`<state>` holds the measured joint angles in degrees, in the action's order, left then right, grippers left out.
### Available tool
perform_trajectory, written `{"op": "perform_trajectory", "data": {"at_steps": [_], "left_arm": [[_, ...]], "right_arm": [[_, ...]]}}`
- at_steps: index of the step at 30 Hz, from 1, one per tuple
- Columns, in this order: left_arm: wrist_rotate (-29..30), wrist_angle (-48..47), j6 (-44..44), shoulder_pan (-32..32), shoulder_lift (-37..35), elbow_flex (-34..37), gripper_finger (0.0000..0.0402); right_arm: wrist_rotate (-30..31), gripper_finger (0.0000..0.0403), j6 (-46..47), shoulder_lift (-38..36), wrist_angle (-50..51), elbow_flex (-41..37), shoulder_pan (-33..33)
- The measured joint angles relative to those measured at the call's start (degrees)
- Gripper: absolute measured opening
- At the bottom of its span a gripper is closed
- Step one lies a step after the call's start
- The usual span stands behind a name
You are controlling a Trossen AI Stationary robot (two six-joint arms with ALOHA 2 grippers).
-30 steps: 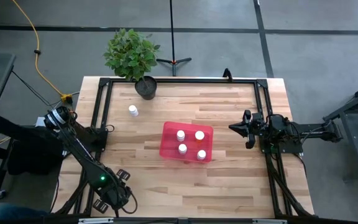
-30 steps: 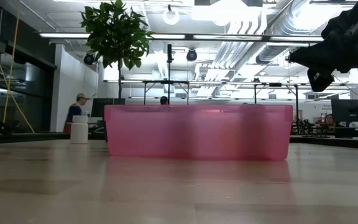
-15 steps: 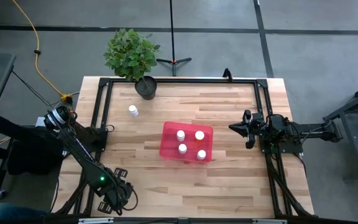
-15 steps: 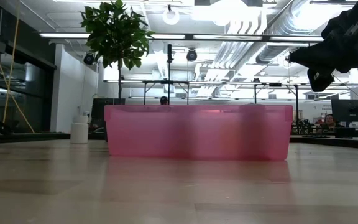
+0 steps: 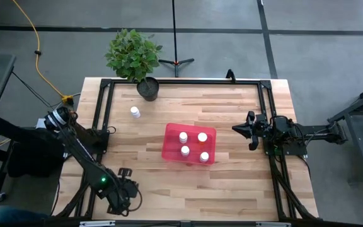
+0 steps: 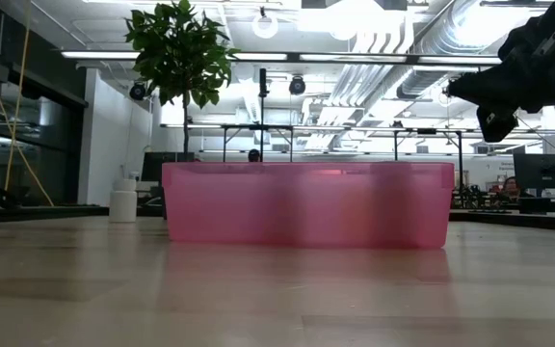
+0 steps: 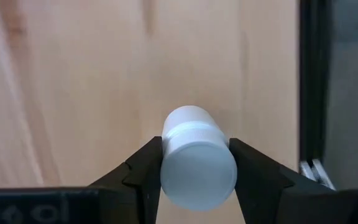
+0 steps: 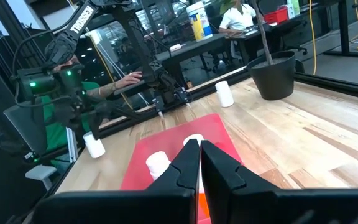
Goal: Pick and place pill bottles into a basket
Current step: Put the bottom white medicine bottle into the bin
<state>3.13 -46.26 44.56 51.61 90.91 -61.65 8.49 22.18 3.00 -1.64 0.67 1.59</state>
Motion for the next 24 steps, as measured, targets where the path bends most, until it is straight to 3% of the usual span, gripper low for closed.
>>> {"op": "perform_trajectory", "data": {"at_steps": [12, 24], "left_arm": [[3.0, 3.9, 1.5, -10.8, -0.1, 0.0, 0.0195], [6.9, 11.0, -6.6, -18.3, -5.9, -0.1, 0.0195]], "right_arm": [[0.2, 0.0007, -0.1, 0.0, -0.1, 0.0, 0.0], [0.2, 0.0007, 0.0, 0.0, -0.1, 0.0, 0.0]]}}
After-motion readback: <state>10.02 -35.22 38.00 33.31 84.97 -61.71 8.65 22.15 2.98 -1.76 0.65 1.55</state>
